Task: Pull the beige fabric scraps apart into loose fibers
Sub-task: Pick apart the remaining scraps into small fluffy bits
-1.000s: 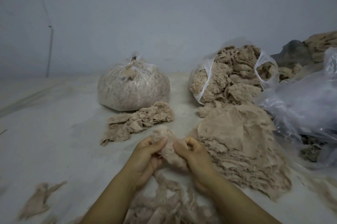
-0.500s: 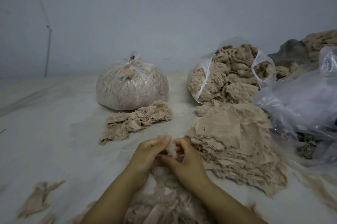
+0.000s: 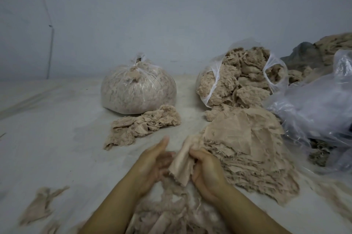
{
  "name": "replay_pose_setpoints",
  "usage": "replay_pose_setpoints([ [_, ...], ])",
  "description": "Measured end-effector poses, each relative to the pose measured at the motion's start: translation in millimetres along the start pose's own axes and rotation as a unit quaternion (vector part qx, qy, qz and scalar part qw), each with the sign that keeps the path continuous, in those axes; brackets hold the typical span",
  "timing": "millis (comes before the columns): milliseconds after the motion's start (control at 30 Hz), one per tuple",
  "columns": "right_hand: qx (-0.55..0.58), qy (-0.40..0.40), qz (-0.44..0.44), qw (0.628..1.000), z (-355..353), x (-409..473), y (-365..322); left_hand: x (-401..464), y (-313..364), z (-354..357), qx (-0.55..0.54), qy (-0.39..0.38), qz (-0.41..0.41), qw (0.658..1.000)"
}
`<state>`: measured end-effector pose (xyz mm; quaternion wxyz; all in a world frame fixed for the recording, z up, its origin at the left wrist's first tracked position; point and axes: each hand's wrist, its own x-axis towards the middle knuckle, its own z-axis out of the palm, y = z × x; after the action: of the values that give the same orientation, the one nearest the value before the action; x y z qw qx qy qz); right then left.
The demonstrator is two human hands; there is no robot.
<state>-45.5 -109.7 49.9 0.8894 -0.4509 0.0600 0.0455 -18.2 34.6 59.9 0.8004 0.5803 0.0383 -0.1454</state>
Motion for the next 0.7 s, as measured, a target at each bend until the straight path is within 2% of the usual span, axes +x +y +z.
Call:
replay_pose_setpoints([
  [67,-0.012,0.004,-0.002,1.000,2.0,-2.1,0.2,-3.5,-3.9,4.5,0.034,-0.038,0.014,0.999],
  [200,-0.095,0.025,-0.081,0.992,3.2,-1.1,2.5,-3.3,-4.8,8.3,0.044,-0.038,0.078,0.995],
  [300,-0.138,0.032,-0.122,0.982,4.9,0.1,4.1,-3.4,-9.1,10.7,0.025,-0.069,0.052,0.996],
  [367,-0.145,0.027,-0.132,0.980,6.0,-1.4,4.3,-5.4,-10.8,11.8,0.051,-0.079,0.040,0.995],
  [433,-0.152,0.049,-0.154,0.975,5.5,-2.1,3.5,-7.7,-8.9,12.2,0.065,-0.079,0.058,0.993],
  [500,-0.155,0.079,-0.181,0.968,1.9,-0.6,2.7,-8.2,-5.7,10.4,0.057,-0.045,0.089,0.993],
  [700,-0.203,0.095,-0.232,0.947,1.1,2.2,-0.9,-4.5,-3.2,6.6,0.058,0.042,0.130,0.989],
])
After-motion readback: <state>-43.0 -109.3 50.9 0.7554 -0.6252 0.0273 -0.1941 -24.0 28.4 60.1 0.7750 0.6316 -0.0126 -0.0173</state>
